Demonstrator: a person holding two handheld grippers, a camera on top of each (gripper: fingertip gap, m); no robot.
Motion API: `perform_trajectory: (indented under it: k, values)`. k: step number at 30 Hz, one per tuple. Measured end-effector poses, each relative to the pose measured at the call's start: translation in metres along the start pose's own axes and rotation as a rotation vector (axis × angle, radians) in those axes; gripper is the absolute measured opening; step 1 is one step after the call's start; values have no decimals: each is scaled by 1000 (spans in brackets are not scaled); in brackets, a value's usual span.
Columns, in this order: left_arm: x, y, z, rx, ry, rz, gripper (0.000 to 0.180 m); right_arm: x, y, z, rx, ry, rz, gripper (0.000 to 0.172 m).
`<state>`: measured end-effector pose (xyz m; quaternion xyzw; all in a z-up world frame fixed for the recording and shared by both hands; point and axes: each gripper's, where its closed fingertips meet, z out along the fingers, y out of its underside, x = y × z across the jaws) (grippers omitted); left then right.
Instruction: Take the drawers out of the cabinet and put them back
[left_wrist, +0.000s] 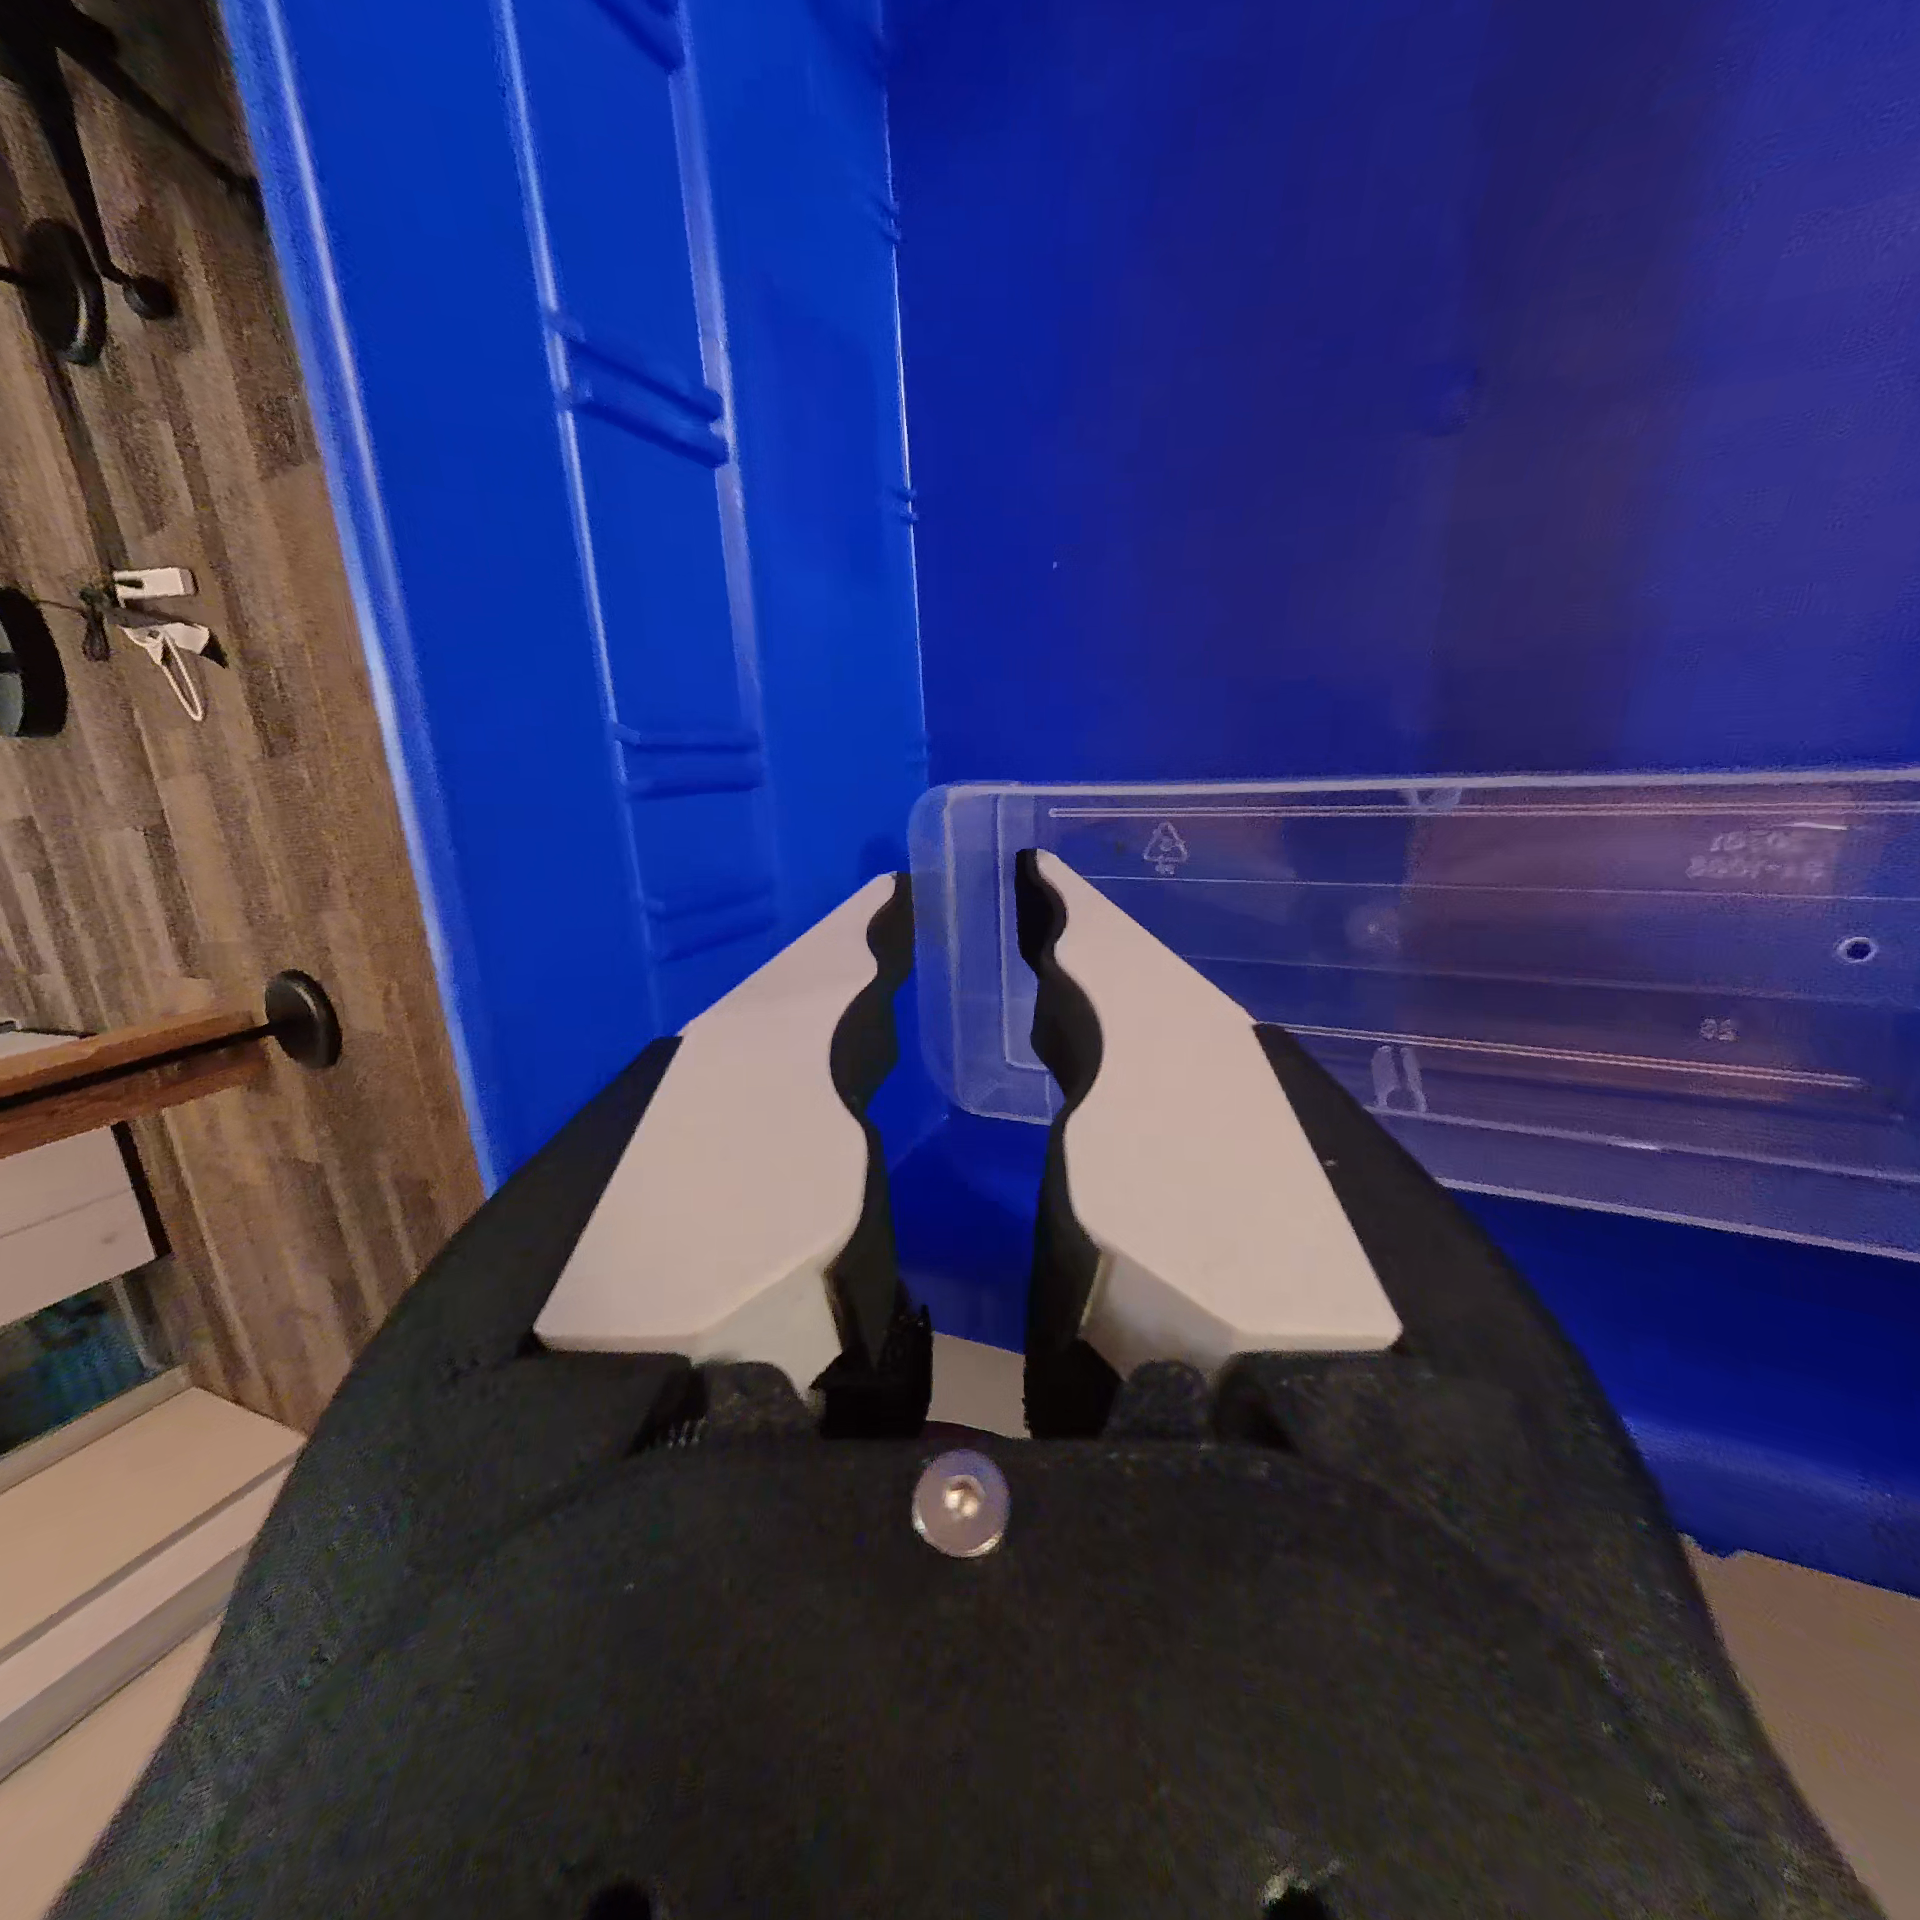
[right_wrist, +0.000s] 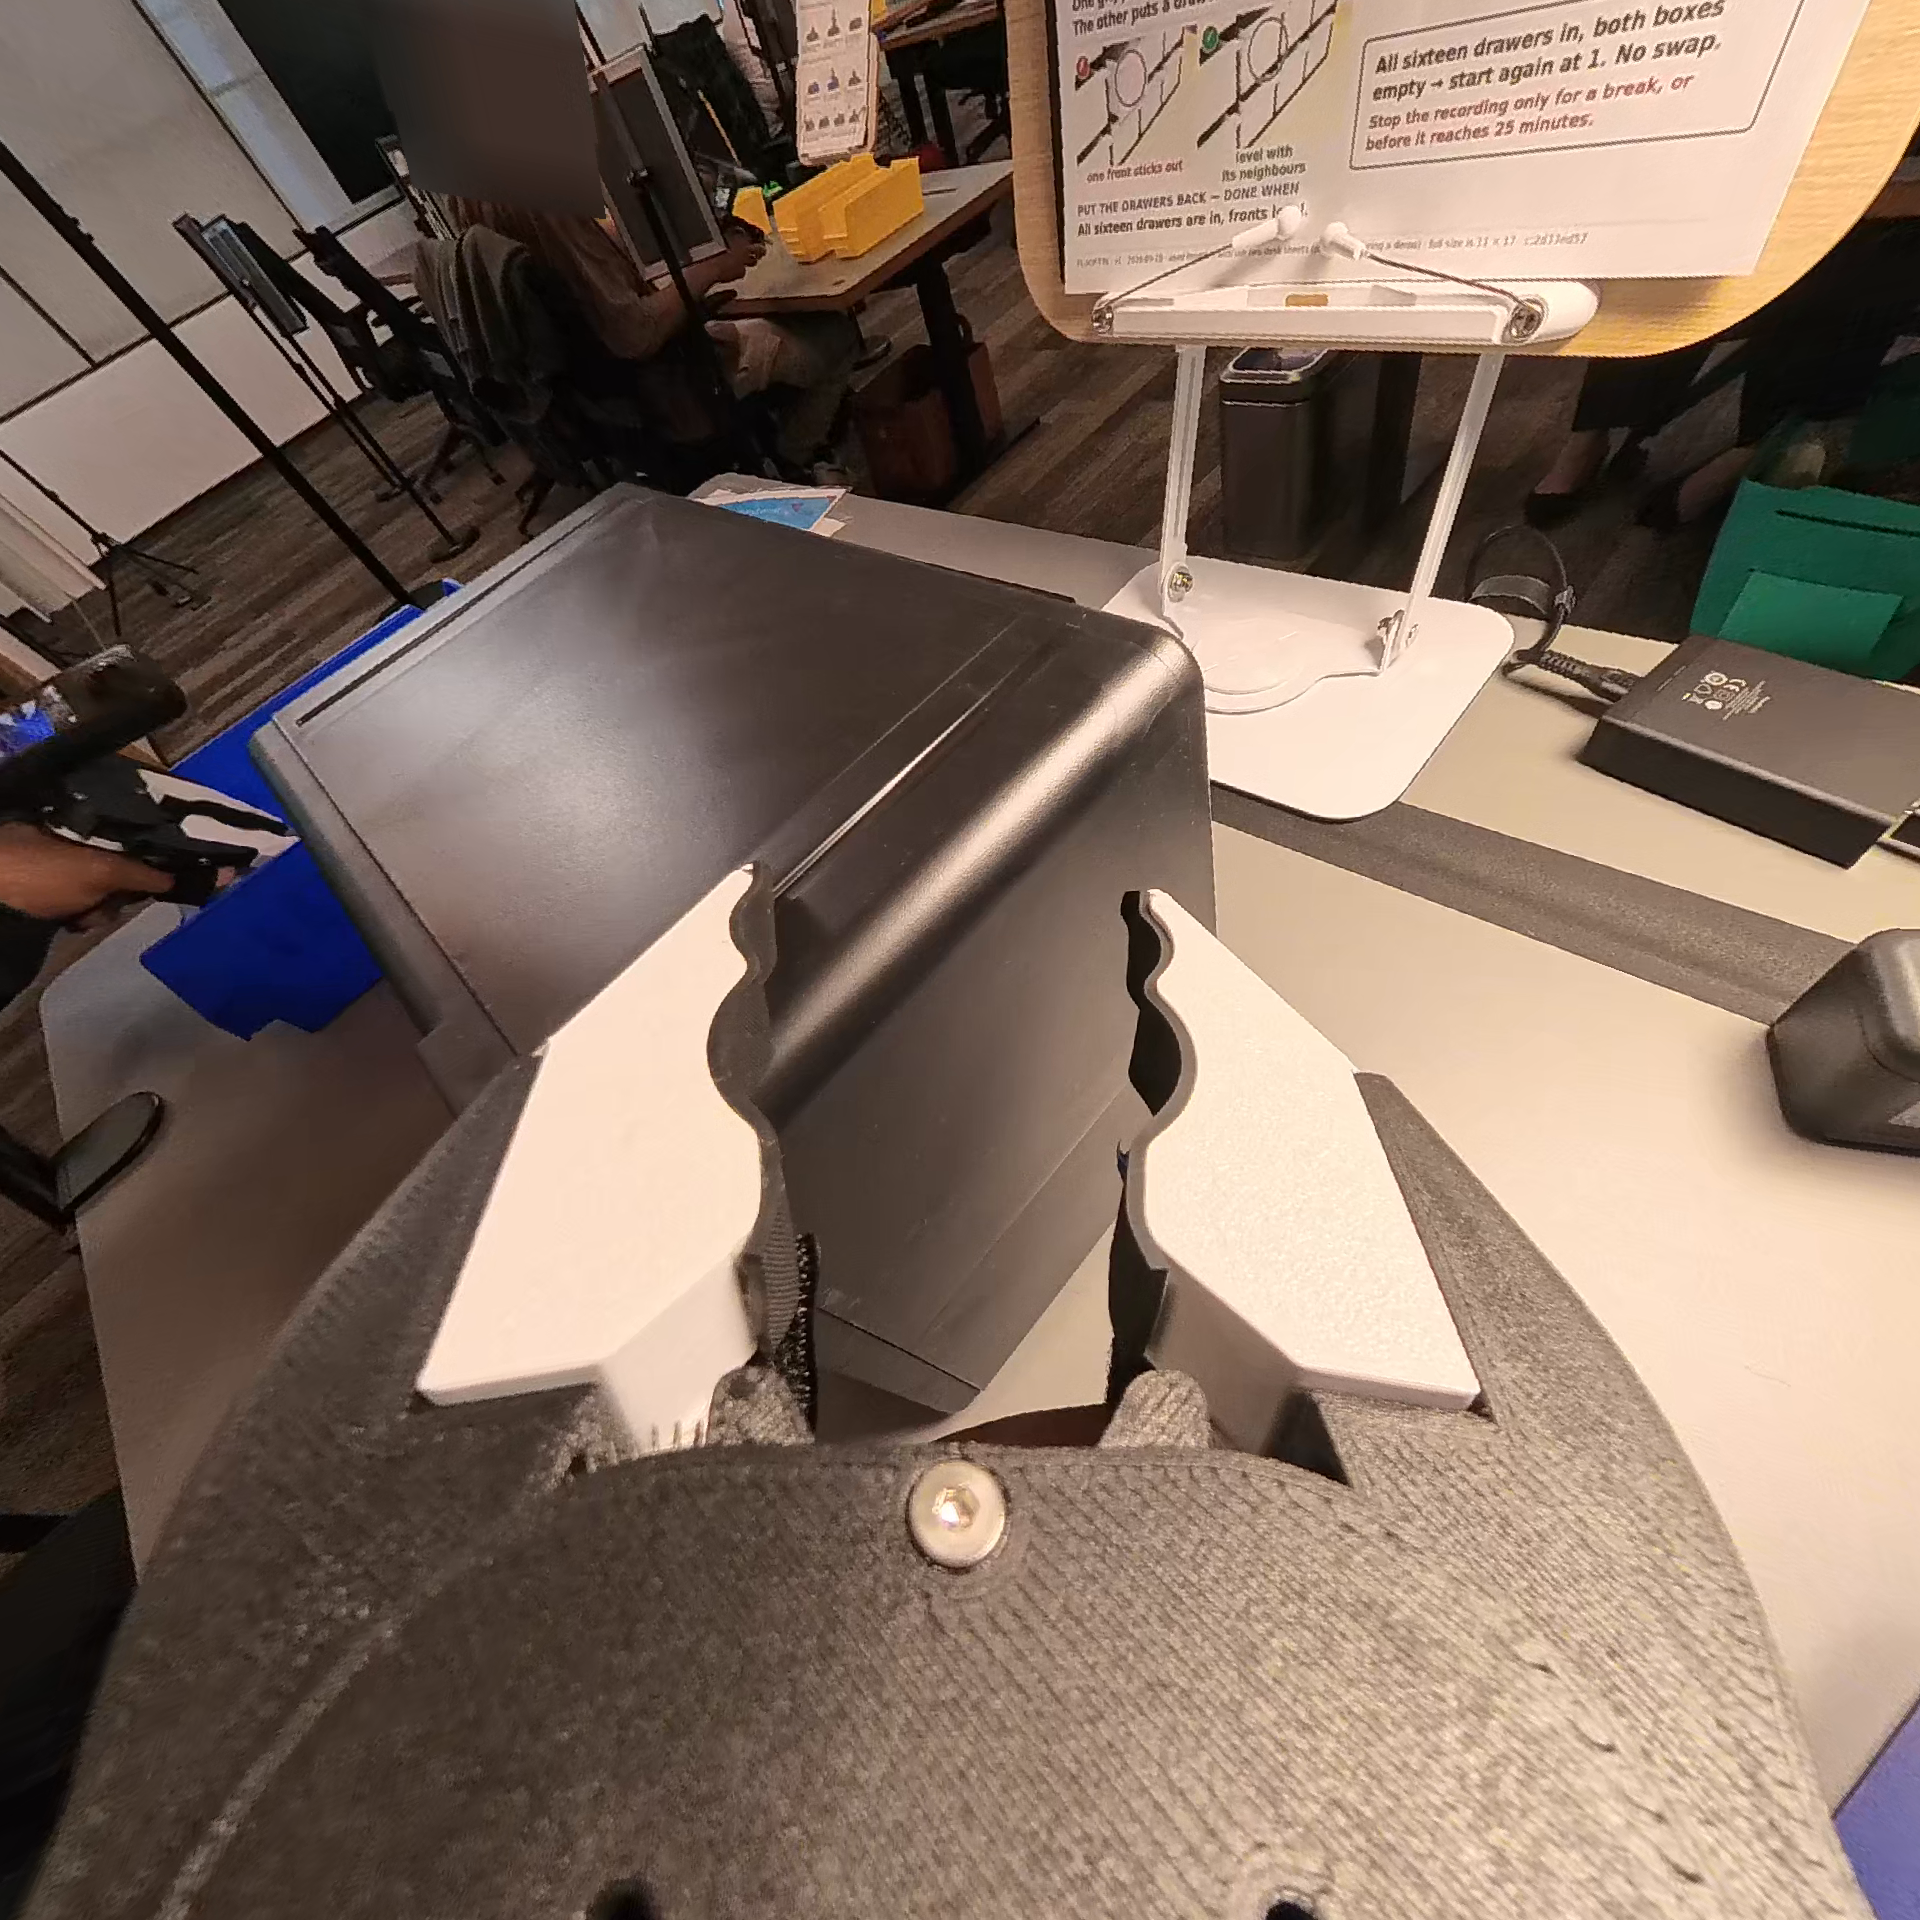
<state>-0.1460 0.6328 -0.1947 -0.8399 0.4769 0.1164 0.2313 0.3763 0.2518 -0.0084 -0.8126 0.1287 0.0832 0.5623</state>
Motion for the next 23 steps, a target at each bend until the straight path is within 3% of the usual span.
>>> perform_trajectory:
  k: [1,6,14,19,23]
  values:
    - [-1,-3,-2,18,1,-2,19,0,0,0,0,-1,1,70]
    - [-17,-29,-44,202,-117,-13,16,0,0,0,-1,-2,0,70]
    - [-36,-78,-182,594,-368,-22,14,0,0,0,-1,0,-1,70]
    - [12,-97,-244,759,-266,17,13,0,0,0,-1,2,-3,70]
    - [96,-100,-249,754,-19,126,14,0,0,0,-1,3,-3,70]
